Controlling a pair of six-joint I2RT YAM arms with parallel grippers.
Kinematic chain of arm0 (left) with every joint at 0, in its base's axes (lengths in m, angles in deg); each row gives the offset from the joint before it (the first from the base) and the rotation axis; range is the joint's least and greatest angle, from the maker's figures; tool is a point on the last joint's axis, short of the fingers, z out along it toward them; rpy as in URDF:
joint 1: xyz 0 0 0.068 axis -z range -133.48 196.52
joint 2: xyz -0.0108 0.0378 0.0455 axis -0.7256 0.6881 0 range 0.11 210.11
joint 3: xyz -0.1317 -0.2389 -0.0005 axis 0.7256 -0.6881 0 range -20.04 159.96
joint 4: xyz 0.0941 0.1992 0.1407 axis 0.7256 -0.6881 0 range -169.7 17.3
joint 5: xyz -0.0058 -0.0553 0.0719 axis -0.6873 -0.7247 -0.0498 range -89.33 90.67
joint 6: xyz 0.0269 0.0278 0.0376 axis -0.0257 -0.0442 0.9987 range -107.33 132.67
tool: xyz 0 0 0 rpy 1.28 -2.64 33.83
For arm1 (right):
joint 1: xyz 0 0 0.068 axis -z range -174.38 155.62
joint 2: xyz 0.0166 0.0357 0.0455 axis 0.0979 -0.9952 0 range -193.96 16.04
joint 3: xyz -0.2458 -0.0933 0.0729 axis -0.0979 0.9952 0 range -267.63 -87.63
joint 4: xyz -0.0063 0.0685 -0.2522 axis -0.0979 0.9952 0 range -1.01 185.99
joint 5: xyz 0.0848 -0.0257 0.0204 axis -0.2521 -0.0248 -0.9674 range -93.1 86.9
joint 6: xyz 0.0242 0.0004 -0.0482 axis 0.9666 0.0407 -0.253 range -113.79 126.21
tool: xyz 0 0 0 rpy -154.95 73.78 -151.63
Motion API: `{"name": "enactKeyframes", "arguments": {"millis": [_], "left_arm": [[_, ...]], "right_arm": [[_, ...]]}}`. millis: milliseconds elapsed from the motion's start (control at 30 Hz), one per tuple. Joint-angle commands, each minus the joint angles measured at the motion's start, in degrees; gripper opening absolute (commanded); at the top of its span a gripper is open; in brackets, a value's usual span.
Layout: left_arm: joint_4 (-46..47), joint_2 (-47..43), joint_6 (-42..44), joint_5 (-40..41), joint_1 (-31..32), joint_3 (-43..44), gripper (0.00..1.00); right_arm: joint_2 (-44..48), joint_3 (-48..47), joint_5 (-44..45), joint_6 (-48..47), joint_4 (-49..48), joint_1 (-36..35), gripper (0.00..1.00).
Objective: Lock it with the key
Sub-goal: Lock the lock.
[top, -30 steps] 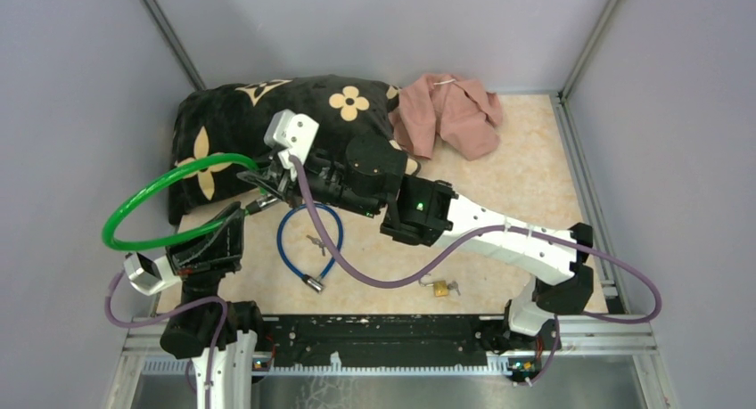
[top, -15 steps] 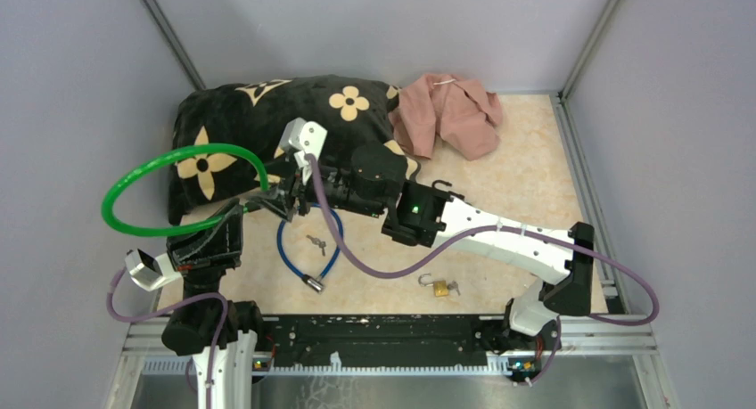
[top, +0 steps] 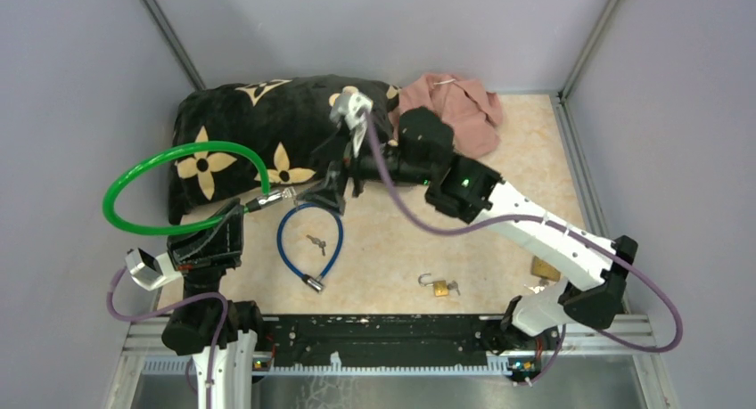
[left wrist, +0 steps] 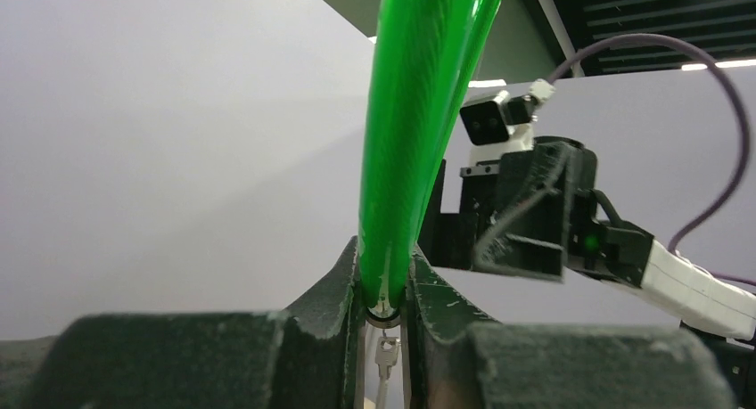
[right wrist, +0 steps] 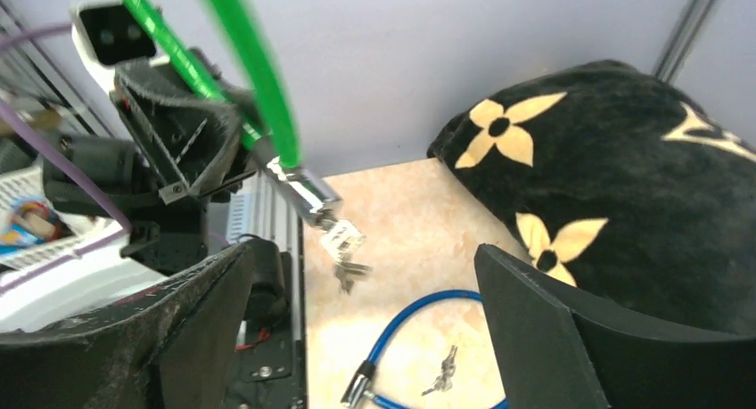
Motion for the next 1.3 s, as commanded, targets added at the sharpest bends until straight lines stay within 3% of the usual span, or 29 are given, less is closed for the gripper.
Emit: {"name": "enactKeyframes", "arguments": {"millis": [0,33,100,367,567,767,900,1033,1167,1267], "left_arm": [[2.20,-0.05,-0.63,-0.23,-0.11,0.78,0.00],[2.15,-0.04,-0.64,-0.34,-0.15,0.78,0.00],[1.77,-0.06,-0.84,-0.15,-0.18,0.82,0.00],[1.74,-0.07,-0.85,-0.52,-0.16,1.37,0.00],[1.72,-0.11,-0.81,-0.75,-0.19,1.39,0.00],[1.70,-0.10,-0.70,-0.82,-0.17,1.47,0.00],[1.72,-0.08,-0.72,-0.66,-0.17,1.33,0.00],[1.64,-0.10,-0.82,-0.66,-0.17,1.19,0.00],[-0.04,-0.06,-1.65,-0.77,-0.17,1.22,0.00],[-4.67,-0.08,-4.61,-0.38,-0.10,1.13,0.00]], "right_arm": [[-1.75,-7.30,-17.37,12.83,6.07,10.02,0.85],[-2.99,-8.11,-20.05,18.07,4.73,12.07,0.71],[-5.45,-8.72,-25.17,23.32,1.82,12.95,0.60],[-11.36,-10.19,-30.38,29.89,-3.14,10.97,0.58],[-12.69,-9.96,-30.70,29.81,-3.94,9.03,0.51],[-14.19,-10.55,-32.16,29.86,-4.10,8.15,0.30],[-14.01,-10.96,-31.78,28.15,-1.16,8.12,0.24],[-13.69,-10.73,-32.30,28.31,-2.09,7.94,0.00],[-11.71,-8.98,-30.57,25.39,-4.43,6.89,0.00],[-8.05,-5.36,-24.43,18.73,-8.38,4.64,0.00]]}}
